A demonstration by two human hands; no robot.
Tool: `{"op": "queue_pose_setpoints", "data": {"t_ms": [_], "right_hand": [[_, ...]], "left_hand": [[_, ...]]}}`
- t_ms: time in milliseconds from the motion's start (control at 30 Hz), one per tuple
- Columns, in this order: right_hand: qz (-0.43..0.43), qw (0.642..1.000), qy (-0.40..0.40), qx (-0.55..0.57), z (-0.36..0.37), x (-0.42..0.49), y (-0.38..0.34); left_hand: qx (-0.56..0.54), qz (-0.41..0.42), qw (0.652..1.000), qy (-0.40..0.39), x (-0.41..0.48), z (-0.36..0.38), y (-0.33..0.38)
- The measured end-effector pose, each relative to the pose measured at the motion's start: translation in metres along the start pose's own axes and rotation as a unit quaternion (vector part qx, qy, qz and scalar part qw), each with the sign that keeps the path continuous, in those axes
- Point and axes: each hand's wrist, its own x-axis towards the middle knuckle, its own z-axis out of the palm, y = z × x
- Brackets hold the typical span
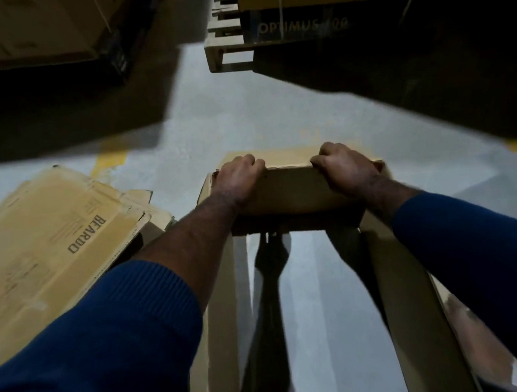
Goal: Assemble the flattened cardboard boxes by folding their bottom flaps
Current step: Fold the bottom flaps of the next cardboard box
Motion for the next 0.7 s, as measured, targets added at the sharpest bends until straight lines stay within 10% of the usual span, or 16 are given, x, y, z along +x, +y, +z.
{"op": "queue_pose_setpoints", "data": {"t_ms": [700], "right_hand": [[0.015,0.997,0.000,0.079,-0.006,-0.012,0.006]], "left_hand": [[-0.106,-0.033,0.992,0.057,0.003,0.007,-0.008]]}}
